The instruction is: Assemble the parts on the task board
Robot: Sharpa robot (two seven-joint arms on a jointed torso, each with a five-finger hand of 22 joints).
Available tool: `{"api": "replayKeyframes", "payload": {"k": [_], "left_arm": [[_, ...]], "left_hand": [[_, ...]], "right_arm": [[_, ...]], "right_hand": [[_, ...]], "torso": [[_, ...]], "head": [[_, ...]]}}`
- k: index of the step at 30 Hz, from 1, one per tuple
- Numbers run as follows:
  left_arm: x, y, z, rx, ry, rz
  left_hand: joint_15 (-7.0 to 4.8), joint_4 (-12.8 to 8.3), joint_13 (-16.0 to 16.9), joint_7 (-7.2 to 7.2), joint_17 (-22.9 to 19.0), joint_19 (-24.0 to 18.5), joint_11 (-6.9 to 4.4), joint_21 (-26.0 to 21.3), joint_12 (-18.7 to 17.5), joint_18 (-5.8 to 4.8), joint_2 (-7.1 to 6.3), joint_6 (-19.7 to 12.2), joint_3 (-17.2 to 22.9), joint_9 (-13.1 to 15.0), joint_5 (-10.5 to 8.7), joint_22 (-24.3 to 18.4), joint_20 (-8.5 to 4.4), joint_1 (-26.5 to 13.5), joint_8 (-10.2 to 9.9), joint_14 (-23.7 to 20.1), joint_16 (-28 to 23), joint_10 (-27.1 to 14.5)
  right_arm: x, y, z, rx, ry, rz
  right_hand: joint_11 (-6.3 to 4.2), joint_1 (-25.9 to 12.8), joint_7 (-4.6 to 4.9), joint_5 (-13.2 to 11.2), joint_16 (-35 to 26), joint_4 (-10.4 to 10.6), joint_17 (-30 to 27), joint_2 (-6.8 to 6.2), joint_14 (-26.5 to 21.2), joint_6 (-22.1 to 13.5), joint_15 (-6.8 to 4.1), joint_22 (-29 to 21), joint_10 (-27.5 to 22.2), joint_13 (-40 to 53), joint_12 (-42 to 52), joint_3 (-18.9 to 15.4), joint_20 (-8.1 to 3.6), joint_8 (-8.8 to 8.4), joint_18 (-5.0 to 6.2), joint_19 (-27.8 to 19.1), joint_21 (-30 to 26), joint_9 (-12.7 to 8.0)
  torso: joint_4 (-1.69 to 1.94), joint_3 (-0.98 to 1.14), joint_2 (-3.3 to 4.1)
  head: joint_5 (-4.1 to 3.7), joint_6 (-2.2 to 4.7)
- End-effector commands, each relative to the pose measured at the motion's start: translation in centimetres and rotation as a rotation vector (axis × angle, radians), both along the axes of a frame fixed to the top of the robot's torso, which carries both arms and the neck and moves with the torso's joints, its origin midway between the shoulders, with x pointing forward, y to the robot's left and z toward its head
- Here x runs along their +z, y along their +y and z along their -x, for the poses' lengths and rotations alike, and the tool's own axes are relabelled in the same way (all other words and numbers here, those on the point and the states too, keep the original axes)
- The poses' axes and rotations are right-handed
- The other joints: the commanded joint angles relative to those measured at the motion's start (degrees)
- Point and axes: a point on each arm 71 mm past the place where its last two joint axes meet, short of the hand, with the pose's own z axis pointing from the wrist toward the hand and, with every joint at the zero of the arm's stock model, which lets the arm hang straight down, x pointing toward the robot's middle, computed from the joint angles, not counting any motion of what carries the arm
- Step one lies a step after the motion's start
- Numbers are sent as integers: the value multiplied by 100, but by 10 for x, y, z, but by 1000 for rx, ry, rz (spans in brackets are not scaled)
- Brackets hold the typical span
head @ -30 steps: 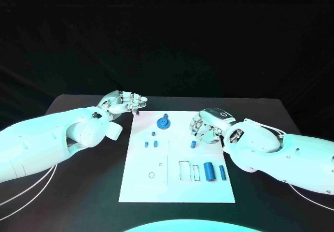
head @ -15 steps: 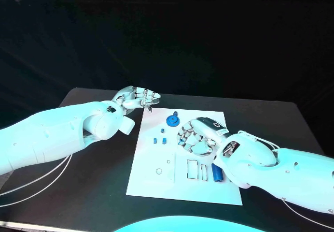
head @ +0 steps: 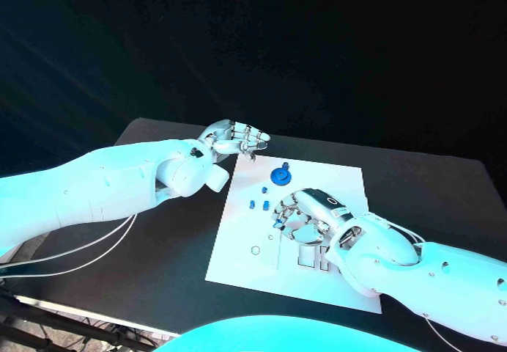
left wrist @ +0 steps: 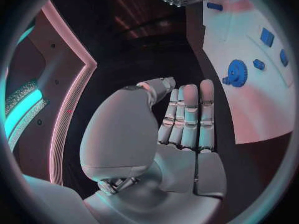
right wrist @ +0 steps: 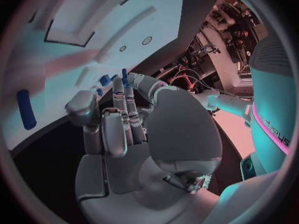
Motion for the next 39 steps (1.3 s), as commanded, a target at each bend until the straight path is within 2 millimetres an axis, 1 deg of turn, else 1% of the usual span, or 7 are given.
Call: {"api": "replayKeyframes", "payload": {"k": [1, 8, 10, 15, 26, 39], "left_arm": [[1, -4, 0, -28, -12, 3], [1, -6, 0, -32, -12, 3], [1, -6, 0, -33, -12, 3], [1, -7, 0, -33, -14, 4], [1, -6, 0, -34, -14, 5], [1, -7, 0, -36, -13, 5]], "left_hand": [[-18, -34, -5, -10, -6, -14, 0, -34, 20, 88, 58, 11, 8, 8, -9, -5, -12, 1, 24, -40, -35, -19], [-17, -37, -7, -11, -7, -15, 0, -34, 22, 88, 57, 10, 5, 9, -9, -5, -12, -1, 27, -41, -34, -22], [-17, -37, -7, -11, -7, -15, 0, -34, 22, 88, 57, 10, 5, 9, -9, -5, -12, -1, 27, -41, -34, -22], [-8, -4, -14, -6, -12, -21, 7, -47, 29, 84, 57, -12, -20, 7, -12, -13, -3, -56, 28, -42, -30, -34], [-6, 4, -17, -6, -14, -23, 8, -52, 31, 84, 58, -15, -26, 7, -12, -17, -1, -69, 30, -41, -28, -39], [-6, 4, -17, -6, -14, -23, 8, -52, 31, 84, 58, -15, -26, 7, -12, -17, -1, -69, 30, -41, -28, -39]], "right_arm": [[-5, 4, 2, 29, 0, 8], [-13, 7, 3, 34, 13, 29], [-14, 7, 3, 35, 14, 37], [-16, 7, 3, 37, 17, 51], [-19, 8, 4, 40, 25, 74], [-23, 10, 4, 31, 21, 91]], "right_hand": [[-37, 25, 5, 28, 26, 0, -7, 37, 257, -13, -27, -14, 19, 2, -27, 24, 7, 11, -48, -45, -30, 13], [-37, 25, 5, 28, 26, 0, -7, 37, 257, -13, -27, -14, 19, 2, -27, 24, 7, 11, -48, -45, -30, 13], [-37, 25, 5, 28, 26, 0, -7, 37, 257, -13, -27, -14, 19, 2, -27, 24, 7, 11, -48, -45, -30, 13], [-37, 25, 5, 28, 26, 0, -7, 37, 257, -13, -27, -14, 19, 2, -27, 24, 7, 11, -48, -45, -30, 13], [-34, 26, 9, 30, 32, -5, 0, 32, 256, -23, -25, 8, 19, 2, -32, 22, 8, 16, -53, -36, -13, 24], [-33, 22, 9, 21, 33, -5, -2, 28, 255, -25, -24, 1, 19, 2, -34, 18, 9, 18, -51, -41, -21, 28]], "torso": [[-6, -3, 5], [-11, -5, 7], [-7, -7, 5], [-4, -6, 5], [-5, -8, 7], [-3, -3, 7]], "head": [[55, -31], [61, -51], [63, -69], [64, -85], [66, -99], [79, -116]]}}
